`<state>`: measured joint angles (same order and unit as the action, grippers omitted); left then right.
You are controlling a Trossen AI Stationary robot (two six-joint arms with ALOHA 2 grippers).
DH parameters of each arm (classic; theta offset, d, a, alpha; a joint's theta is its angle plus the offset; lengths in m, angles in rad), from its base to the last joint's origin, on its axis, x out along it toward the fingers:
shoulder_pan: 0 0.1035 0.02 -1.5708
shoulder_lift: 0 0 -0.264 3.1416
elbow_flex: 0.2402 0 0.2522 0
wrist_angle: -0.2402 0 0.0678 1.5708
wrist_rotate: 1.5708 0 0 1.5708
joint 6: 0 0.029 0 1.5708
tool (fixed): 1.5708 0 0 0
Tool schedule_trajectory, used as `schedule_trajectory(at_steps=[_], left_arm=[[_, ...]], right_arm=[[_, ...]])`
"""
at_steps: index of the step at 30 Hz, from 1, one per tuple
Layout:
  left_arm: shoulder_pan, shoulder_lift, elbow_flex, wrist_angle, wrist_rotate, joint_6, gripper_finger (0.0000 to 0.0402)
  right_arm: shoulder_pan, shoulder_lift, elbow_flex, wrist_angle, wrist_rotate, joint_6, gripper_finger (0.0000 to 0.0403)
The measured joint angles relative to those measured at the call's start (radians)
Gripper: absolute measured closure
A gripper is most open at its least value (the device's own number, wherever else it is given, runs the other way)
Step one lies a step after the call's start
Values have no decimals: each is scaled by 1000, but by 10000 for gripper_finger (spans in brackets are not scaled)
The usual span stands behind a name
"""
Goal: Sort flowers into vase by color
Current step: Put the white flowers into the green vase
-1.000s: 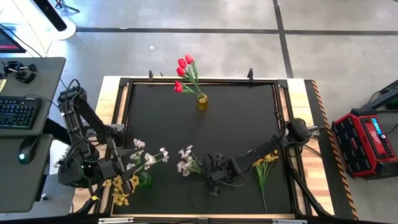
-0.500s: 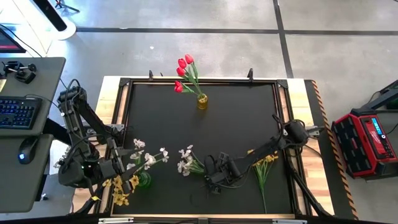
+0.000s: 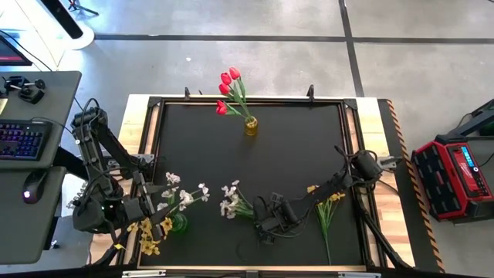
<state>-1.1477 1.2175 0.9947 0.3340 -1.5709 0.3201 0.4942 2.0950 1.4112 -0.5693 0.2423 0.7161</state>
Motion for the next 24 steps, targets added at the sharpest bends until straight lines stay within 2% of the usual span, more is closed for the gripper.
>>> schedule_trajectory(at_steps=[3,9,13,16,20,22,24], left_arm=[[-3,0,0,0,0,-5,232],[-30,0,0,1,0,-16,232],[-56,0,0,2,0,-30,232],[-82,0,0,-10,-1,-19,232],[-99,-12,-1,-39,28,-3,232],[-84,-44,-1,-42,116,-3,235],[-45,-94,-1,-46,256,-1,243]], right_arm=[[0,2,-1,9,55,-16,390],[-5,-37,-16,-19,243,-23,398],[-15,-148,-125,55,320,-13,400],[-21,-259,-284,266,334,-48,400],[-24,-410,-505,707,301,-181,401],[-32,-461,-593,916,273,-257,402],[-45,-509,-654,1097,245,-334,402]])
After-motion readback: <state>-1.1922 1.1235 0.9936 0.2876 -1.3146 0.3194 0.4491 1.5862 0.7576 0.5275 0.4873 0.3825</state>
